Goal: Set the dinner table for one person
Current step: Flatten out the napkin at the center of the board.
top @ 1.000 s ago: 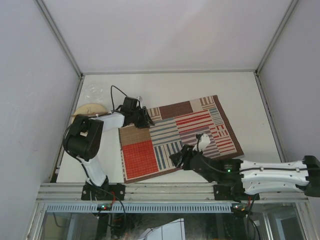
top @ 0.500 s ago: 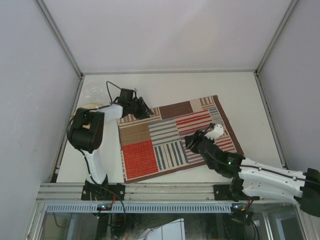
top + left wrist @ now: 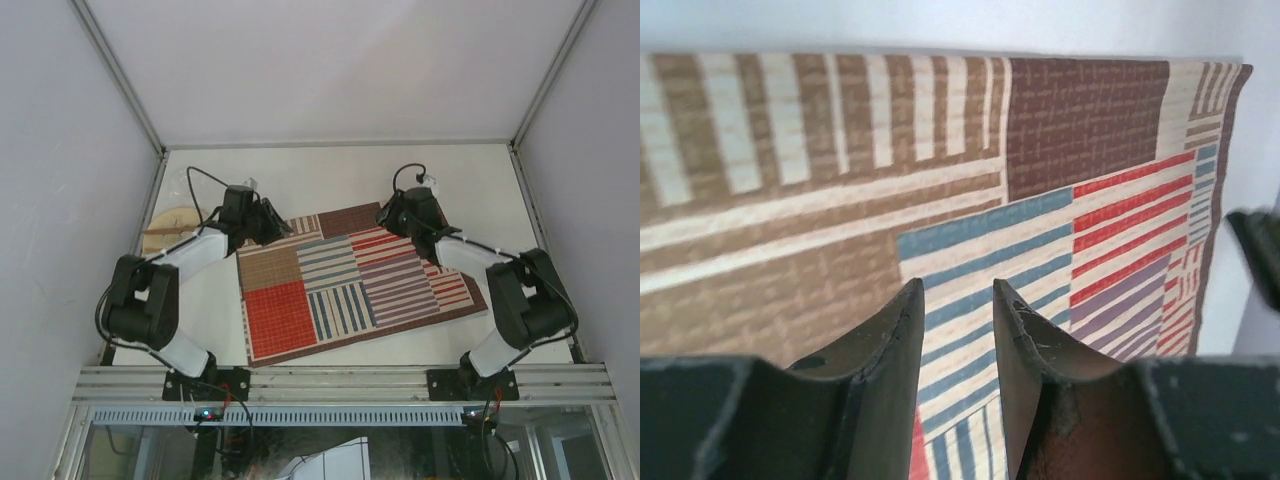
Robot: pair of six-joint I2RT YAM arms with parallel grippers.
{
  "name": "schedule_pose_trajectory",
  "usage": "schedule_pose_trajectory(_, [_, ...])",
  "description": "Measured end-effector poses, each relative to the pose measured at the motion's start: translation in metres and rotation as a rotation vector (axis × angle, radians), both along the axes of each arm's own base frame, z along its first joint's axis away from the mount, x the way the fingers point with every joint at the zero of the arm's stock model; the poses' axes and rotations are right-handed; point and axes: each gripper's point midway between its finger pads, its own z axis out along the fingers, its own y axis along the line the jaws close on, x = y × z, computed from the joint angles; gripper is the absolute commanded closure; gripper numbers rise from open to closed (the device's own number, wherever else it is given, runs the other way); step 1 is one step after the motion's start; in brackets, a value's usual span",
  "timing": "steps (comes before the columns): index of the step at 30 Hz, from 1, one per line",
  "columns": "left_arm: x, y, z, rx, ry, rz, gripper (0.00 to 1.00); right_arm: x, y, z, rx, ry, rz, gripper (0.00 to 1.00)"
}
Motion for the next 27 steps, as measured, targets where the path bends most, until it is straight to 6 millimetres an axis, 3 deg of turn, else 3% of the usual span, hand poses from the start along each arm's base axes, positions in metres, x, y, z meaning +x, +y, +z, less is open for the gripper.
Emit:
schedule_pose_trajectory(6, [-0.029, 0.029, 0.013, 0.111, -0.053, 0.062, 0.62, 0.065, -0.015, 0.015, 0.046, 0.007, 0.039, 0.6])
schedule_pose_trajectory(13, [-0.046, 0.05, 0.024, 0.262, -0.119, 0.045, 0.61, 0.097, -0.056, 0.011, -0.099, 0.111, 0.096, 0.6])
schedule_pose_trajectory(17, [-0.054, 0.064, 0.019, 0.275, -0.132, 0.066, 0.6, 0.098, -0.063, 0.024, -0.176, 0.147, 0.184, 0.6])
schedule_pose_trajectory(20, [-0.056, 0.074, 0.007, 0.254, -0.118, 0.088, 0.6, 0.089, -0.056, 0.03, -0.216, 0.17, 0.254, 0.6])
schedule_pose_trajectory(27, [-0.056, 0.073, -0.005, 0.202, -0.117, 0.087, 0.6, 0.057, -0.008, 0.022, -0.326, 0.248, 0.526, 0.61])
